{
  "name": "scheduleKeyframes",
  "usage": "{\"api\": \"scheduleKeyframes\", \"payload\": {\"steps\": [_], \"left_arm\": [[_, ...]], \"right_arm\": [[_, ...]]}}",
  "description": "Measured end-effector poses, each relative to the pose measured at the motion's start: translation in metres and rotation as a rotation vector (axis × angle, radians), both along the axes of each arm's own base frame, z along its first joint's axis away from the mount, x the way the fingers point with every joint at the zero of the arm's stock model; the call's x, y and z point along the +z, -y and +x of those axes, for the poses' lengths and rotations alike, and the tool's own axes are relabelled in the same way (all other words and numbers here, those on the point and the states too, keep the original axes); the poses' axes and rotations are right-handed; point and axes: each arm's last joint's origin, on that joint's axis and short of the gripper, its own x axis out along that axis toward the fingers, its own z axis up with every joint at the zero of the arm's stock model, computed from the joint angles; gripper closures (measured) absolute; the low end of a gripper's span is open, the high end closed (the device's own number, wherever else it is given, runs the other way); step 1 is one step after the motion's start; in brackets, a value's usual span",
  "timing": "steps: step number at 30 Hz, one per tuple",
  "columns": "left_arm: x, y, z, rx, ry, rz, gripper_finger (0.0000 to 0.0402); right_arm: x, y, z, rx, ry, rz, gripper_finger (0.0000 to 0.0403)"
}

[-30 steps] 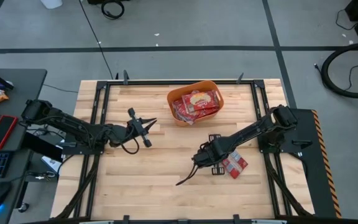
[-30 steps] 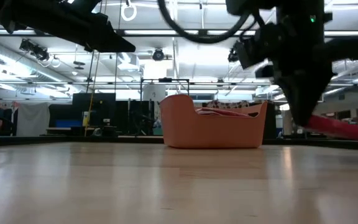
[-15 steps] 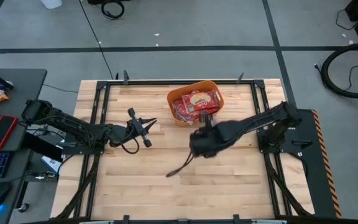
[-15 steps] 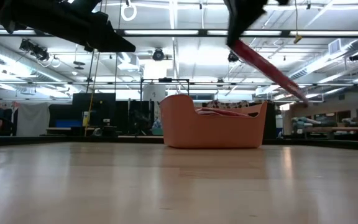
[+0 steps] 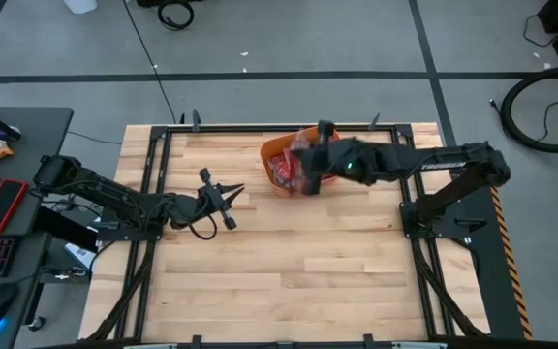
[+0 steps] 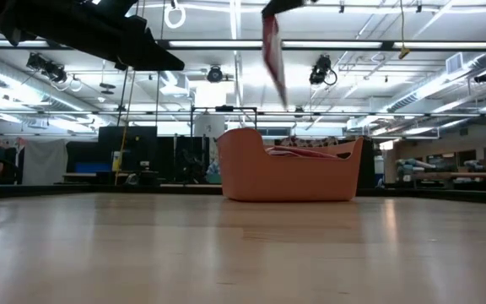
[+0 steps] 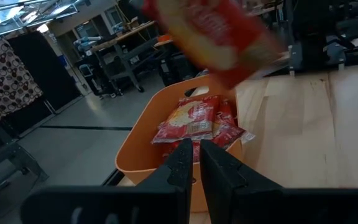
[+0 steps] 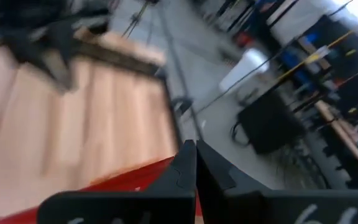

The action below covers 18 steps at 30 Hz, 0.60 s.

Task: Sort popcorn bags into baskets
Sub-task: Put the red popcorn bag into the orange bin

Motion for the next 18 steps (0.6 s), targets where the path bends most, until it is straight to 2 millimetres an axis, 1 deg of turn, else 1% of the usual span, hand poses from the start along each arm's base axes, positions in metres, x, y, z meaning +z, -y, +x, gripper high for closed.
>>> {"api": "scheduleKeyframes", "payload": {"steps": [4,7,12,15,18], "left_arm": [[0.000,0.000,0.000,0.000,-0.001,0.001,0.0367],[0.000,0.000,0.000,0.000,-0.001,0.001,0.0367],[0.000,0.000,0.000,0.000,-0.001,0.002,0.0367],[0.000,0.000,0.000,0.000,-0.002,0.002,0.0367],[0.000,0.000,0.000,0.000,-0.004,0.002,0.0367]], "right_arm": [[-0.024,0.030,-0.001,-0.037,0.127,-0.046,0.0400],[-0.043,0.054,-0.001,-0.069,0.186,-0.086,0.0399],[-0.071,0.094,0.001,-0.076,0.261,-0.076,0.0398],[-0.082,0.108,0.003,-0.089,0.277,-0.071,0.0398],[-0.094,0.114,0.004,-0.106,0.219,-0.035,0.0398]]}}
